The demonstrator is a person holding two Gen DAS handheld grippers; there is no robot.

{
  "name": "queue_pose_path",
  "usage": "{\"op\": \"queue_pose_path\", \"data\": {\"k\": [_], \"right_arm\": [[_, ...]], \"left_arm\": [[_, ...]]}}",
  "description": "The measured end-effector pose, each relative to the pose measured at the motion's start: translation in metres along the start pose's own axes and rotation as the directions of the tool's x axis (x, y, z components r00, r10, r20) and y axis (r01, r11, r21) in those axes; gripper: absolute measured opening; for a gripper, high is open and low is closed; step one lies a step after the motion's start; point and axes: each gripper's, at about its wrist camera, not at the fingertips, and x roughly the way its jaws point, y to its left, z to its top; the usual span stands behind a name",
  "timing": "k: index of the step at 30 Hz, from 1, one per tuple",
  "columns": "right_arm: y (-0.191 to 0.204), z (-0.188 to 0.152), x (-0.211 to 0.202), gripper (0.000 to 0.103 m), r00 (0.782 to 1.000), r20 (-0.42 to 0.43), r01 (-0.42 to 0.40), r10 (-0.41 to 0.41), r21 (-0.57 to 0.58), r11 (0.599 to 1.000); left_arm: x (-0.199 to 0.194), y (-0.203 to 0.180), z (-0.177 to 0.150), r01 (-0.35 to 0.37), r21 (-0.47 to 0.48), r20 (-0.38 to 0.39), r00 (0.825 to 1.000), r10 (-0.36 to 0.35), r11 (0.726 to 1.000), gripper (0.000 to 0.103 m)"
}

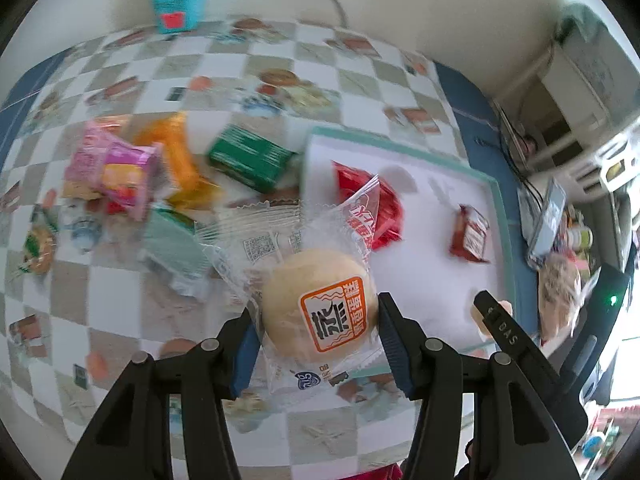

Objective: Organize snacks
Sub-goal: 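Carry the bun with the left tool while the right tool carries the jelly cup to the tray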

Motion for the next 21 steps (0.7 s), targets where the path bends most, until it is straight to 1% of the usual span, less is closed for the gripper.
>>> {"op": "queue_pose_path", "data": {"k": [5, 9, 13, 16, 21], "right_arm": [[-0.022, 0.004, 0.008, 0.040, 1.000, -0.017, 0.027, -0.026, 0.055, 0.998], [-0.031, 0.007, 0.014, 0.040, 0.999, -0.028, 0.036, -0.034, 0.070, 0.997], [-0.035, 0.008, 0.018, 0.040, 0.999, -0.030, 0.035, -0.033, 0.077, 0.996], [-0.036, 0.010, 0.018, 0.040, 0.999, -0.029, 0.043, -0.041, 0.079, 0.996], [-0.035, 0.009, 0.019, 0.040, 0.999, -0.028, 0.039, -0.037, 0.074, 0.997]], "left_arm": [[0.021, -0.024, -0.003, 0.016, 0.057, -0.030, 0.999, -0.014, 0.998, 0.057], [0.035, -0.039, -0.004, 0.030, 0.092, -0.049, 0.998, -0.025, 0.995, 0.057], [0.044, -0.049, -0.006, 0.039, 0.121, -0.061, 0.998, -0.031, 0.992, 0.057], [0.047, -0.053, -0.006, 0.042, 0.134, -0.056, 0.998, -0.035, 0.990, 0.057], [0.051, -0.056, -0.007, 0.051, 0.141, -0.062, 0.997, -0.042, 0.989, 0.057]]}}
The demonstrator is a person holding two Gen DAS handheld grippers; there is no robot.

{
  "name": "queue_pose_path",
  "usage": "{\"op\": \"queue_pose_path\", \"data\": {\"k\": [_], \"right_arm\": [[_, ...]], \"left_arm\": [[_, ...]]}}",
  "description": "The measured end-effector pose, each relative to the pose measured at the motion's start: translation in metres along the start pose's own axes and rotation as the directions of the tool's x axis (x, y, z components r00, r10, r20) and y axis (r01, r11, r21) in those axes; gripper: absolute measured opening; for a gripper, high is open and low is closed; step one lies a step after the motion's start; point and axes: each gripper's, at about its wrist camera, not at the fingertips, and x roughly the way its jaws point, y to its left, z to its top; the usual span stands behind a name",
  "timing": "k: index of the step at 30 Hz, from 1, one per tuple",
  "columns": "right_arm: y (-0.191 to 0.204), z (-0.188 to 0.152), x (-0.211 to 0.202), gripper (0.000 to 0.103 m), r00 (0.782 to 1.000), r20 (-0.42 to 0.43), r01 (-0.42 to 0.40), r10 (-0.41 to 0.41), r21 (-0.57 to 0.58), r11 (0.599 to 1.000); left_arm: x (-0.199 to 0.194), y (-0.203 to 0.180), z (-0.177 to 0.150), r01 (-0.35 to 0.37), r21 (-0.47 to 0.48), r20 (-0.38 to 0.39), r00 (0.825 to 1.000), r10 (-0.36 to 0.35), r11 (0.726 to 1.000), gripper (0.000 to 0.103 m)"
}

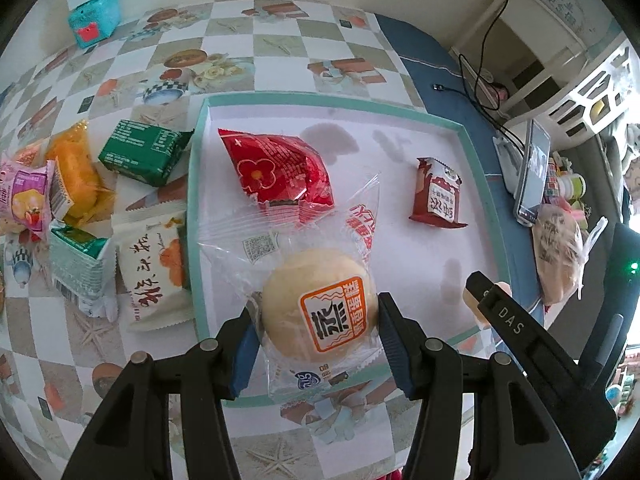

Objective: Organize snacks
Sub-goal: 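Carry the bun with the left tool while the right tool carries the jelly cup to the tray, then open both tools to release the bun and jelly cup in the tray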

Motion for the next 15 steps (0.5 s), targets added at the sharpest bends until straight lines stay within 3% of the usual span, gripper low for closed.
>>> {"op": "queue_pose_path", "data": {"k": [2, 4, 5, 8, 12, 15], "right_arm": [[0.000, 0.000, 0.000, 0.041, 1.000, 0.000, 0.003, -0.003, 0.000, 1.000], [0.000, 0.000, 0.000, 0.042, 1.000, 0.003, 0.013, -0.013, 0.006, 1.000], [0.001, 0.000, 0.000, 0.046, 1.000, 0.006, 0.014, -0.014, 0.003, 1.000], [0.004, 0.000, -0.003, 0.058, 1.000, 0.016, 0.012, -0.012, -0.008, 1.000], [0.010, -0.001, -0.002, 0.058, 1.000, 0.016, 0.015, -0.015, -0.034, 0.999], [0.015, -0.003, 0.000, 0.065, 1.000, 0.012, 0.024, -0.023, -0.052, 0.998]], "left_arm": [[0.000, 0.001, 0.001, 0.000, -0.005, 0.000, 1.000, 0.000, 1.000, 0.060], [-0.004, 0.002, 0.002, 0.001, -0.006, 0.011, 1.000, -0.001, 1.000, 0.080], [-0.007, 0.003, 0.003, 0.005, -0.009, 0.019, 1.000, -0.004, 1.000, 0.083], [-0.013, 0.011, 0.005, 0.009, -0.034, 0.033, 0.999, -0.008, 0.999, 0.083], [-0.020, 0.027, 0.007, -0.004, -0.084, 0.048, 0.999, 0.008, 0.996, 0.085], [-0.027, 0.045, 0.008, -0.023, -0.142, 0.060, 0.998, 0.032, 0.990, 0.087]]}}
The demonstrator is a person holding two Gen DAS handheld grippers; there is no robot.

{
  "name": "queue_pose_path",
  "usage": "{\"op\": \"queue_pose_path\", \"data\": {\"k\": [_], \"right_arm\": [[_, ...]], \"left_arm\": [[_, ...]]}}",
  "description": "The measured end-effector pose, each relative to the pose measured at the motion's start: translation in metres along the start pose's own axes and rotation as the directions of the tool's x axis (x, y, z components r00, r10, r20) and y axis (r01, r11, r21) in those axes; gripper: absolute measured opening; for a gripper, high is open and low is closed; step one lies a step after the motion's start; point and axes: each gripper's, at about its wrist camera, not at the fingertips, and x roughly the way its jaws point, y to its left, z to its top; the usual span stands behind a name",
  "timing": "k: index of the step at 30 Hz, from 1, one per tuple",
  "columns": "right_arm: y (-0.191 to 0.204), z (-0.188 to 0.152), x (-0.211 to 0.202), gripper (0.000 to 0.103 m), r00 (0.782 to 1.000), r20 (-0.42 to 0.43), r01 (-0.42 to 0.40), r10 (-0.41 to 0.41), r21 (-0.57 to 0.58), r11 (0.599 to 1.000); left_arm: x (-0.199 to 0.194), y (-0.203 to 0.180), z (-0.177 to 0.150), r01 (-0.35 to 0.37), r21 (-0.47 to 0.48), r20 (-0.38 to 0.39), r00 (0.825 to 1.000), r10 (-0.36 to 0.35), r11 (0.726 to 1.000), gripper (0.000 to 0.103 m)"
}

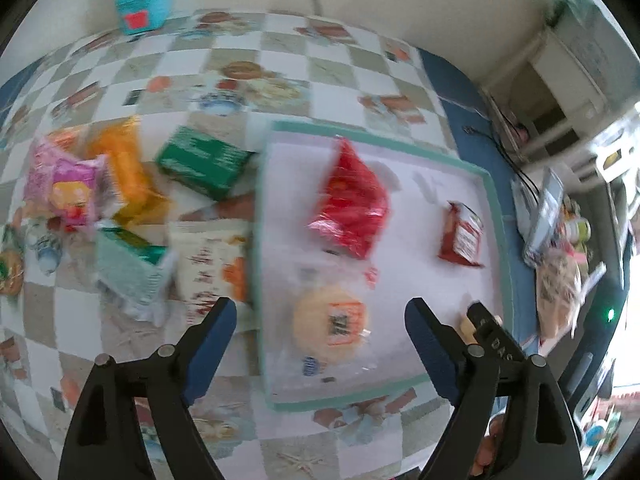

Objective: Organize snacks
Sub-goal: 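Open both tools to release the bun and jelly cup in the tray, then move both tools back toward the snack pile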

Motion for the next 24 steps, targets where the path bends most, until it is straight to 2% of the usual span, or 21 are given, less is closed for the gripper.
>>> {"op": "queue_pose_path", "data": {"k": [4, 6, 8, 10, 16, 24], "right_arm": [[0.013, -0.007, -0.003, 0.071, 1.000, 0.006, 0.005, -0.005, -0.036, 0.999], [0.026, -0.013, -0.007, 0.073, 1.000, 0.013, -0.018, 0.019, -0.075, 0.997], [0.037, -0.017, -0.011, 0.074, 0.999, 0.015, -0.039, 0.041, -0.103, 0.994], [0.049, -0.023, -0.015, 0.077, 0.998, 0.026, -0.050, 0.054, -0.133, 0.990], [0.079, -0.036, -0.027, 0.089, 0.994, 0.052, -0.083, 0.096, -0.208, 0.975], [0.106, -0.050, -0.037, 0.090, 0.988, 0.077, -0.109, 0.136, -0.281, 0.954]], "left_arm": [[-0.013, 0.034, 0.011, -0.072, -0.096, 0.028, 0.997, 0.075, 0.993, 0.088], [-0.020, 0.056, 0.016, -0.135, -0.153, 0.049, 0.988, 0.144, 0.979, 0.088], [-0.029, 0.078, 0.019, -0.188, -0.204, 0.063, 0.977, 0.205, 0.961, 0.089], [-0.036, 0.098, 0.022, -0.232, -0.248, 0.064, 0.965, 0.255, 0.941, 0.101], [-0.057, 0.151, 0.020, -0.316, -0.377, 0.049, 0.932, 0.359, 0.871, 0.101], [-0.085, 0.193, 0.015, -0.368, -0.492, 0.064, 0.888, 0.455, 0.789, 0.101]]}}
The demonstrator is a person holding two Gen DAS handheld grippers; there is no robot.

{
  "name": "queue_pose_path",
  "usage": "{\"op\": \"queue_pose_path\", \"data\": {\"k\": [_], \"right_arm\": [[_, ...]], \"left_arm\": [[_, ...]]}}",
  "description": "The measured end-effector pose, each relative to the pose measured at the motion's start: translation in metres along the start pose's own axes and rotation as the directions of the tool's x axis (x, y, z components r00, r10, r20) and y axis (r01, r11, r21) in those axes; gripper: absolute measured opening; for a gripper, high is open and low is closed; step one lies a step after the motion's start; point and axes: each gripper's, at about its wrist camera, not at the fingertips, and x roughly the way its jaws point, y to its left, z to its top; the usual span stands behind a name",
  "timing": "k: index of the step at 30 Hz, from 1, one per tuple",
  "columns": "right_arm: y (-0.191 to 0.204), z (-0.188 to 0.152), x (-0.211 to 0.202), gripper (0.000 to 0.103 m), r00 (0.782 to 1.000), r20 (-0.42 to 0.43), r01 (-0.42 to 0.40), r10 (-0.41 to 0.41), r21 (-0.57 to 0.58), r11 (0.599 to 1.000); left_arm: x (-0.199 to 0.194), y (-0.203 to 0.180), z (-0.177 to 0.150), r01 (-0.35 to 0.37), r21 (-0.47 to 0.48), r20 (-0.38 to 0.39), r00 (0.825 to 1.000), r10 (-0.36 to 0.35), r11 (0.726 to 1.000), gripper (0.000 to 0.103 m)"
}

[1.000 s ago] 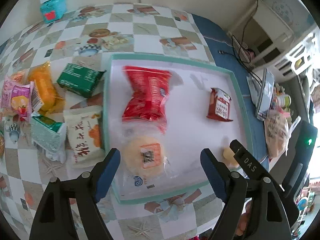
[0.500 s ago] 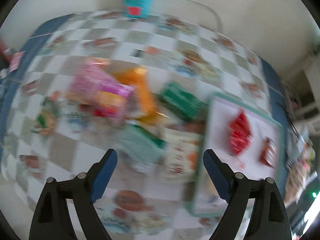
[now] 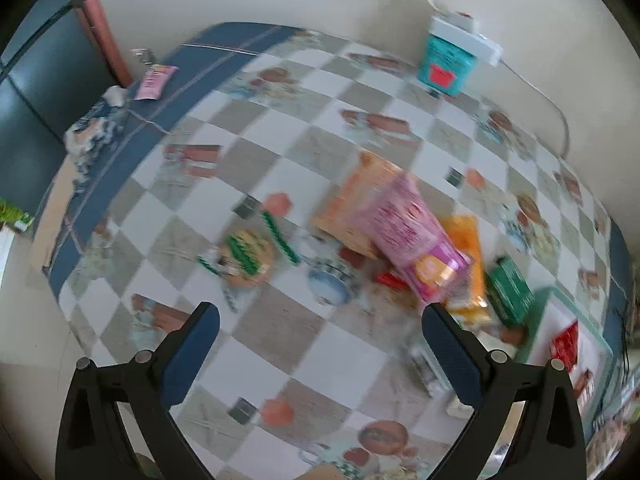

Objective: Organize snacks
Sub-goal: 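Move both tools back toward the snack pile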

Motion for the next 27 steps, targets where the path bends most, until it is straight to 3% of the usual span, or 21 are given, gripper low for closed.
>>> {"op": "queue_pose_path", "data": {"k": [5, 14, 27], "right_arm": [[0.023, -0.005, -0.003, 0.102, 0.999, 0.011, -0.029, 0.030, -0.054, 0.998], [0.063, -0.016, -0.008, 0.102, 0.998, 0.018, -0.059, 0.062, -0.137, 0.989], [0.104, -0.027, -0.005, 0.102, 0.999, 0.014, -0.046, 0.051, -0.219, 0.975]], "left_arm": [[0.002, 0.017, 0.007, -0.032, -0.039, 0.004, 0.999, 0.032, 0.999, 0.101], [0.010, 0.058, 0.021, -0.077, -0.151, -0.006, 0.997, 0.077, 0.986, 0.101], [0.025, 0.097, 0.036, -0.059, -0.235, -0.040, 0.998, 0.051, 0.970, 0.101]]}}
